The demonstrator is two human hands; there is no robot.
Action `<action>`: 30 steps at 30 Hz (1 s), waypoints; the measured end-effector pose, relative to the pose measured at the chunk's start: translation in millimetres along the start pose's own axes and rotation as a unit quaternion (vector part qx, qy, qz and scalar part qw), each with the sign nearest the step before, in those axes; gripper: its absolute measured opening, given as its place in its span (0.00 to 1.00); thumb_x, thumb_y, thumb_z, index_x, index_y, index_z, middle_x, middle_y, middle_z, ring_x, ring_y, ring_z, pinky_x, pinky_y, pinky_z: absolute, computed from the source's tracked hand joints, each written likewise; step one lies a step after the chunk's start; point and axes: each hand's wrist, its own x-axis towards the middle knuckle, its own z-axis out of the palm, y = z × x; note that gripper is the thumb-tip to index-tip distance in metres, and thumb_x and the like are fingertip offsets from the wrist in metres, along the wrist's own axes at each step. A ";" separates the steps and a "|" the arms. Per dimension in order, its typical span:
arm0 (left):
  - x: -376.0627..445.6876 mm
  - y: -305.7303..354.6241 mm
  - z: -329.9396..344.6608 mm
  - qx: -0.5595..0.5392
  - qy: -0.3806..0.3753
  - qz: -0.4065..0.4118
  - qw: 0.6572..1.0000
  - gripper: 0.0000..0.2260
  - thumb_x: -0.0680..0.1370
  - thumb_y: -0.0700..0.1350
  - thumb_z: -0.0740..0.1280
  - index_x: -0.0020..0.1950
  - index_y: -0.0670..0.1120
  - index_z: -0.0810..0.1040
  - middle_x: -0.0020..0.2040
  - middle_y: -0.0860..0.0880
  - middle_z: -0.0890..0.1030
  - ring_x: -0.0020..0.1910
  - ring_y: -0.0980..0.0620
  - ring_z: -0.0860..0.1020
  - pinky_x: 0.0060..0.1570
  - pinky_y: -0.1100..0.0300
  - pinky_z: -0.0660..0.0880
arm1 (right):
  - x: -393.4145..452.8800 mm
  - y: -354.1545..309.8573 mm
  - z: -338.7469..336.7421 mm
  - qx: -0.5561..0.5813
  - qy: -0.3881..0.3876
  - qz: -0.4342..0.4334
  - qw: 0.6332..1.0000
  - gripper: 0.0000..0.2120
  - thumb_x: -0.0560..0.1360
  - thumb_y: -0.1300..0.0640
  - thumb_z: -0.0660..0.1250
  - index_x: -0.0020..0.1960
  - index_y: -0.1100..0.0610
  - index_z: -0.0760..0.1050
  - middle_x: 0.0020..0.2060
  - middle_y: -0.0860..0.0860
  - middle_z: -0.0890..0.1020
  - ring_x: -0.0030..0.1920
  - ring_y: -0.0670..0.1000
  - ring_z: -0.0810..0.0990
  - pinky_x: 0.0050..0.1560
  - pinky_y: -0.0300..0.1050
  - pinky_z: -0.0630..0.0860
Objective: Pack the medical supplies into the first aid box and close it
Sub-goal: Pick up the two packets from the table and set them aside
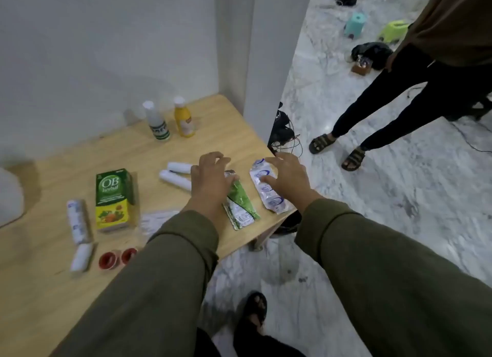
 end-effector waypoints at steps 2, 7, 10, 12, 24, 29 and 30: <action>8.0 0.8 -0.2 0.018 0.013 0.004 1.000 0.23 0.76 0.52 0.67 0.70 0.50 0.69 0.72 0.50 0.65 0.72 0.48 0.58 0.65 0.52 0.57 | 11.2 3.7 -0.3 0.008 0.005 -0.011 1.000 0.28 0.71 0.47 0.71 0.69 0.50 0.69 0.71 0.54 0.65 0.72 0.53 0.61 0.68 0.48 0.60; 25.8 -8.3 2.7 0.087 -0.038 0.002 0.996 0.27 0.71 0.53 0.71 0.69 0.52 0.71 0.72 0.53 0.65 0.71 0.47 0.57 0.64 0.51 0.58 | 40.8 12.4 9.1 -0.008 -0.023 -0.037 0.999 0.32 0.68 0.47 0.73 0.70 0.49 0.68 0.72 0.54 0.64 0.74 0.53 0.57 0.71 0.53 0.59; 31.0 -15.7 6.8 0.093 -0.051 0.003 0.994 0.23 0.69 0.54 0.73 0.63 0.54 0.76 0.70 0.55 0.67 0.70 0.47 0.58 0.62 0.52 0.58 | 51.4 18.5 12.6 -0.042 -0.035 -0.046 0.997 0.33 0.68 0.46 0.74 0.70 0.48 0.67 0.72 0.53 0.63 0.74 0.54 0.55 0.71 0.54 0.58; 32.6 -17.1 9.3 0.072 -0.052 0.000 0.996 0.21 0.68 0.54 0.74 0.60 0.54 0.78 0.69 0.55 0.69 0.69 0.48 0.59 0.61 0.53 0.58 | 55.8 21.9 15.6 -0.044 -0.043 -0.049 0.997 0.33 0.67 0.45 0.74 0.69 0.48 0.68 0.72 0.52 0.62 0.75 0.54 0.55 0.71 0.55 0.58; 72.1 -1.8 15.7 -0.038 -0.006 -0.018 0.999 0.11 0.71 0.51 0.73 0.48 0.47 0.81 0.56 0.55 0.76 0.61 0.51 0.65 0.51 0.61 0.55 | 76.0 35.0 11.3 0.087 0.046 0.074 0.992 0.11 0.70 0.49 0.72 0.48 0.54 0.83 0.66 0.47 0.72 0.72 0.50 0.59 0.67 0.52 0.59; 118.6 30.2 15.2 -0.058 -0.009 0.032 0.998 0.10 0.73 0.51 0.70 0.50 0.48 0.82 0.56 0.56 0.76 0.62 0.51 0.66 0.48 0.62 0.53 | 80.9 54.9 -31.8 0.122 0.102 0.135 0.978 0.11 0.71 0.49 0.71 0.48 0.55 0.83 0.64 0.50 0.75 0.70 0.54 0.63 0.65 0.55 0.62; 129.7 42.8 14.6 -0.058 -0.015 0.053 0.997 0.10 0.74 0.51 0.70 0.50 0.48 0.82 0.56 0.55 0.76 0.62 0.51 0.66 0.48 0.62 0.54 | 79.9 61.3 -42.9 0.127 0.117 0.153 0.973 0.11 0.71 0.49 0.71 0.48 0.55 0.83 0.64 0.50 0.75 0.70 0.54 0.63 0.65 0.56 0.62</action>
